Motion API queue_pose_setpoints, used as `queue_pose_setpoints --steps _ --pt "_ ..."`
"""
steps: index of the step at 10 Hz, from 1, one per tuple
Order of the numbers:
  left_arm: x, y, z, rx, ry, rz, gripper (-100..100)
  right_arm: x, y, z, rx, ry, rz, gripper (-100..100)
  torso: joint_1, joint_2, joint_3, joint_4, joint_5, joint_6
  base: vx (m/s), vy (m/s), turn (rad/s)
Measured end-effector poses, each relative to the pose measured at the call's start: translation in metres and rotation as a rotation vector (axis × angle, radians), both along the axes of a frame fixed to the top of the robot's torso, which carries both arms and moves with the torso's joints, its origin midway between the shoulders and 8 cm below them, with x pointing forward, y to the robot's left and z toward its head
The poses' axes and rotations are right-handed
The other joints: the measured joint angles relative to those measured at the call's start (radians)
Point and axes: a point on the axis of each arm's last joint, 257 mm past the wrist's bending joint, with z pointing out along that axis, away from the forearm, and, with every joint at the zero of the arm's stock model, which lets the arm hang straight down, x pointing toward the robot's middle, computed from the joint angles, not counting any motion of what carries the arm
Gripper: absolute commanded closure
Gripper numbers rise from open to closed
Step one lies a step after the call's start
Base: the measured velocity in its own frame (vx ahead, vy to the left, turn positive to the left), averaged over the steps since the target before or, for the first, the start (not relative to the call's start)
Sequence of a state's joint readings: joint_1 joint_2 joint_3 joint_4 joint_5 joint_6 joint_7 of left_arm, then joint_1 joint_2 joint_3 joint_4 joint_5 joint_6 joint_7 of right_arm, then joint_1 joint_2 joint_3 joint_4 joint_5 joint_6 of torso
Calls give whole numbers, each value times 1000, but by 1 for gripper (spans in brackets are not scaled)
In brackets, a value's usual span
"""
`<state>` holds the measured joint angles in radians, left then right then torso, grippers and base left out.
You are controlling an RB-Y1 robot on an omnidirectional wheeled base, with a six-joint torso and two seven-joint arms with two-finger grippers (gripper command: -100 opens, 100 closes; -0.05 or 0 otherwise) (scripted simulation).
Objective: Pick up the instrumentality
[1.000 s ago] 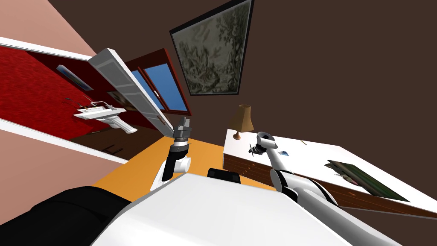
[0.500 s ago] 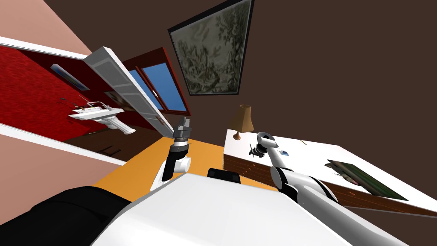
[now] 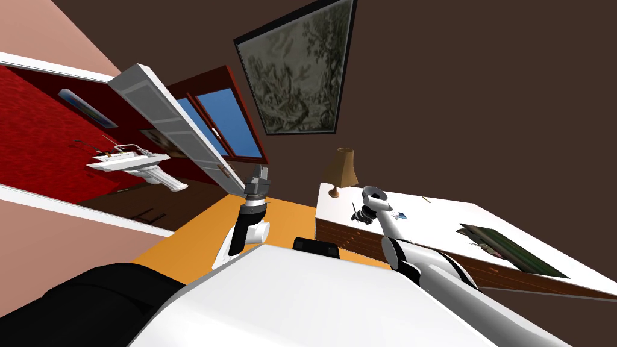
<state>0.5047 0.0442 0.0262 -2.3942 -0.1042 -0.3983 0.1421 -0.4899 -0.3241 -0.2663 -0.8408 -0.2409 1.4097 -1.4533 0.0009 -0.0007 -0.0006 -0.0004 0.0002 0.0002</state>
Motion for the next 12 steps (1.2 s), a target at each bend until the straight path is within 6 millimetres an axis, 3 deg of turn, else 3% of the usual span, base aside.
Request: queue_pose_setpoints --steps 1,2,6,7,8,11,12 --pt "0 0 0 0 0 0 0 -3 0 -7 0 2 2 -100 0 0 0 0 0 0 3 5 -11" --pt "0 0 0 0 0 0 0 -3 0 -8 0 -1 3 100 -1 1 0 0 0 0 0 0 0" --pt "0 0 0 0 0 0 0 -2 0 -7 0 -1 4 100 -1 1 1 0 0 0 0 0 0" --pt "0 0 0 0 0 0 0 -2 0 -7 0 -1 5 0 -1 1 1 0 0 0 0 0 0" --pt "0 0 0 0 0 0 0 -2 0 -7 0 -1 5 100 -1 1 1 0 0 0 -8 -12 43" --pt "0 0 0 0 0 0 0 6 -1 9 -1 -3 -4 100 -2 2 2 1 0 0 -15 -17 57" --pt "0 0 0 0 0 0 0 7 -1 11 -1 -3 -4 0 -2 2 1 0 0 1 0 0 0"
